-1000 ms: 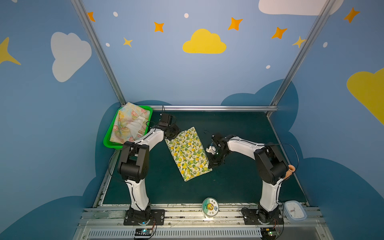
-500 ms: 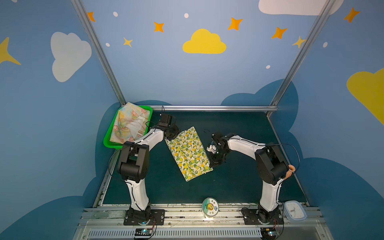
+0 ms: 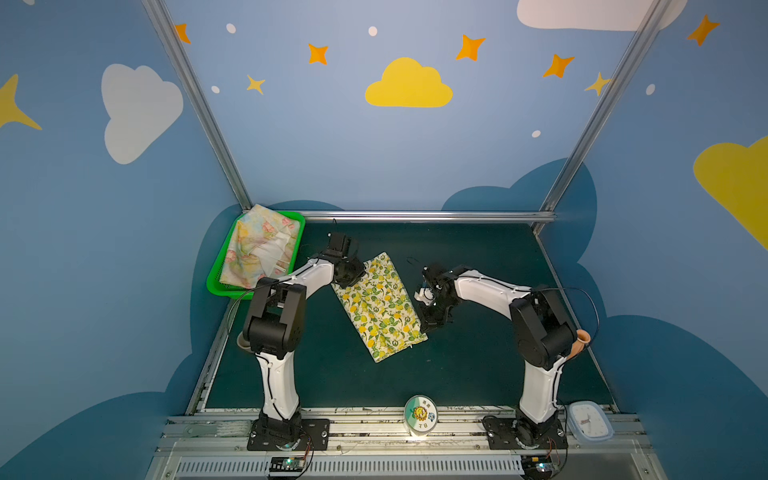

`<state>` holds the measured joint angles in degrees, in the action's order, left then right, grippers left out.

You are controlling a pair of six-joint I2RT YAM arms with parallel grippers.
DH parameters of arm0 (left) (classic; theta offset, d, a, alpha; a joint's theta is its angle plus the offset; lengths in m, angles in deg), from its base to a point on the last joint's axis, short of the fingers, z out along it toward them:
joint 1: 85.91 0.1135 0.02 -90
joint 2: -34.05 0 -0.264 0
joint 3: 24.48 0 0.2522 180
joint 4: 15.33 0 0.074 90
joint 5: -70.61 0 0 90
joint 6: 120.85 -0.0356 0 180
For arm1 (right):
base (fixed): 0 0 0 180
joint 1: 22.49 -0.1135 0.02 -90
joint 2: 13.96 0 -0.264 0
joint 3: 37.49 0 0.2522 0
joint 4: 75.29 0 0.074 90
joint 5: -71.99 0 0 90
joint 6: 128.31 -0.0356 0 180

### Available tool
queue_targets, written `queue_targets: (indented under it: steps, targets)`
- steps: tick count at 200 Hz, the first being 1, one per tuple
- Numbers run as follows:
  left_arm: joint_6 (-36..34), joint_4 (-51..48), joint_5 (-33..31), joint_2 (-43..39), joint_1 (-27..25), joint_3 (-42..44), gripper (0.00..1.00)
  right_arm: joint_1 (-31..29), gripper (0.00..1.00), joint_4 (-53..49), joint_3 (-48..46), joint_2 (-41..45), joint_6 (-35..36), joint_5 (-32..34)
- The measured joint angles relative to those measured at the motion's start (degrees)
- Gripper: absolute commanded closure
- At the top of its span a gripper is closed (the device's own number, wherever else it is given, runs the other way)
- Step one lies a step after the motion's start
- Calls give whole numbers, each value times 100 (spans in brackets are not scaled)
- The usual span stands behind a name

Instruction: Fold and stack the skirts

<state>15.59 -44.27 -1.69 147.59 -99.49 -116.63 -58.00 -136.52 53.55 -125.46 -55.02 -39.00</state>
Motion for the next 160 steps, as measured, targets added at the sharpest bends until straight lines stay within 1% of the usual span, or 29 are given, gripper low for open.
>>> queue_targets:
  steps: [48,57,65,79,94,116,126,160]
  targets:
    - [-90,-87,33,118,-20,0,71,0,100,-7,127,-111,-2,195]
    - [-105,-94,50,129,-20,0,71,0,97,-2,140,-133,-4,210]
    - [-122,-94,61,133,-20,0,71,0,98,-2,140,-142,-15,225]
    - [-149,-101,85,136,-20,0,71,0,98,-4,140,-146,-26,245]
    - [-177,-103,92,136,-20,0,71,0,95,-4,140,-146,-44,256]
    - [-195,-111,96,136,-20,0,71,0,84,-20,140,-144,-85,280]
    - [-208,-114,101,136,-20,0,71,0,80,-35,140,-138,-116,308]
    - [-264,-116,103,136,-20,-9,71,-46,79,-197,140,81,-140,564]
